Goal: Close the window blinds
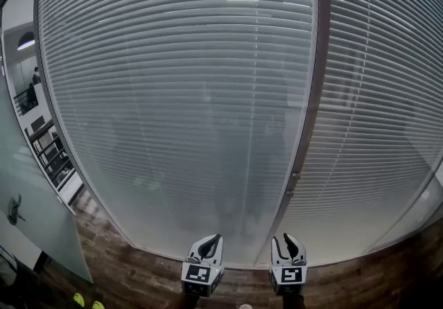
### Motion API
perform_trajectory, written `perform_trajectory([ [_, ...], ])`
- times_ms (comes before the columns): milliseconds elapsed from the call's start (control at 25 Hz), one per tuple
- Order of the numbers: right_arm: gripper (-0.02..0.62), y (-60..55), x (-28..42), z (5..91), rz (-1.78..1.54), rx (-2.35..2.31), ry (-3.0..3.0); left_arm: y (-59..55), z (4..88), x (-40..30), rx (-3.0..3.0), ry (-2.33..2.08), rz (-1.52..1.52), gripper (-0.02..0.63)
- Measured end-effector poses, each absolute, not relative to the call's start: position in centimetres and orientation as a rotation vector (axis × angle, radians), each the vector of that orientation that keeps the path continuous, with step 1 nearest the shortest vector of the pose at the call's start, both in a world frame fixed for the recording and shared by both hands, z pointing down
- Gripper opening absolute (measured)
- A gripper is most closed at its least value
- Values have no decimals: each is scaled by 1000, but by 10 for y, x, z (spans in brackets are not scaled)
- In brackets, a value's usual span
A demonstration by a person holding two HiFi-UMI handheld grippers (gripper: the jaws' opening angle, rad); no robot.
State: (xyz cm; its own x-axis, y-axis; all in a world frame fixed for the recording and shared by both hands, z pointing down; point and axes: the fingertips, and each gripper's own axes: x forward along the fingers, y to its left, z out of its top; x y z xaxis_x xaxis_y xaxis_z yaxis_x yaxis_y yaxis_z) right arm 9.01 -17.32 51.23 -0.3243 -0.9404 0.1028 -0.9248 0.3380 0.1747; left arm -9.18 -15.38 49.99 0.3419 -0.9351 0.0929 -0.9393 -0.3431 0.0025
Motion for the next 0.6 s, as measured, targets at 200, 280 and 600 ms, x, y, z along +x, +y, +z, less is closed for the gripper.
perform_trajectory([
  [200,127,-121,72,515,-118,1719,-2397,-105,507,-109,2519,-1757,120,0],
  [280,127,-104,70,520,-99,1726,-2387,-90,514,-108,2539,-1728,130,0],
  [600,127,-32,60,526,-103,1769,-2361,-25,518,-114,2584,-1651,131,0],
])
